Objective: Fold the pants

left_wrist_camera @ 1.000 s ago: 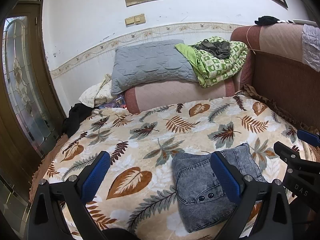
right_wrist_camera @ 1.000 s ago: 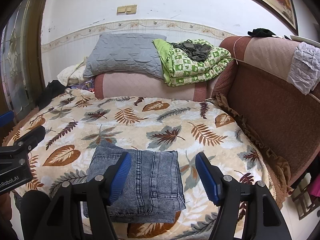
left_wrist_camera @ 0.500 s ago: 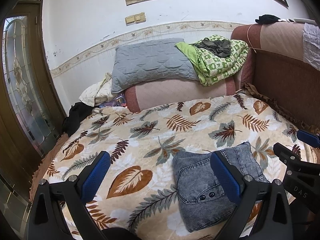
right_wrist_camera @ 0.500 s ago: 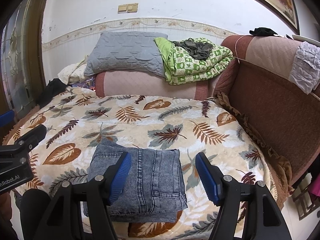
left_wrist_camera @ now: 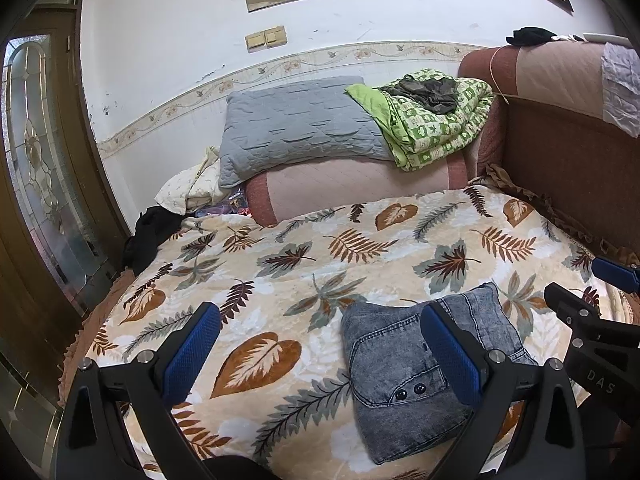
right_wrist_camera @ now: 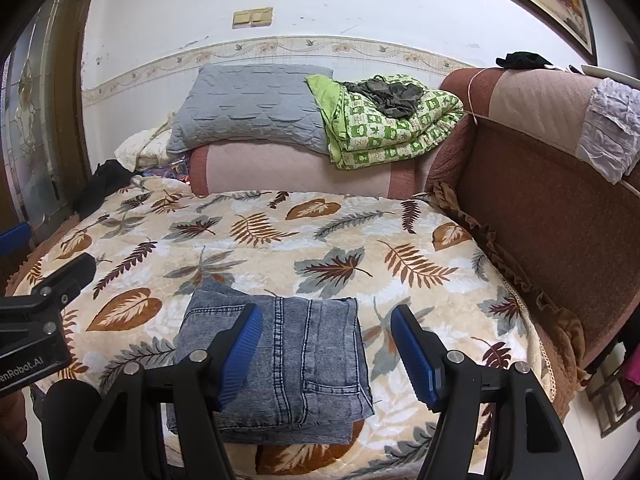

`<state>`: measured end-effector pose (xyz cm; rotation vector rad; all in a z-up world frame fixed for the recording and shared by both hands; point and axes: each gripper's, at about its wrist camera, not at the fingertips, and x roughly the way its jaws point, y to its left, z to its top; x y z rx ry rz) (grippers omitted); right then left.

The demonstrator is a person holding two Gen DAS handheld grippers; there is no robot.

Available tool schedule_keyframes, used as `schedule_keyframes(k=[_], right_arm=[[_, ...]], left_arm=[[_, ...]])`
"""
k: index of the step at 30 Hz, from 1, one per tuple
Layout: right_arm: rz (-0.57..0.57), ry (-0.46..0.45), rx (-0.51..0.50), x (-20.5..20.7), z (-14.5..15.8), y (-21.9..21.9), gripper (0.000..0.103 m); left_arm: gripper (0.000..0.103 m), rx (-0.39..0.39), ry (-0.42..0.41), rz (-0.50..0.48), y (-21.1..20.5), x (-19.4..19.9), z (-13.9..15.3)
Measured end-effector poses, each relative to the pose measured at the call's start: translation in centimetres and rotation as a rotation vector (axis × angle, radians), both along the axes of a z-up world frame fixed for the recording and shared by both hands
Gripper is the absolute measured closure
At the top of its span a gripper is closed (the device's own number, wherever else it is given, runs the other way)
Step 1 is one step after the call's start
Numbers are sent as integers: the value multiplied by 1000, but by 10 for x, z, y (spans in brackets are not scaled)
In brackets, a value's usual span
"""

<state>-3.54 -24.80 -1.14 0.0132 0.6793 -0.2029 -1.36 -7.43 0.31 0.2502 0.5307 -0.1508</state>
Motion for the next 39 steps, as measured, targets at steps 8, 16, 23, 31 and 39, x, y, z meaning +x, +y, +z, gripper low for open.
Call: schedule_keyframes(k=[8,16,23,31,39], right_arm=[[10,2,-20,3,2,11,33],[23,7,-34,9,4,23,33],[45,19,-49,13,3,36,33],[69,26,-71,18,2,50,33],[82,52,-78,23,-7,61,33]], left_arm=[[3,-18,-4,20,11,5,-1],[3,-38,-6,47,26,10,-2],[3,-52,2,73,40,15,-6],[3,-58,12,79,48,19,-11],[3,-57,28,89,58,24,-19]])
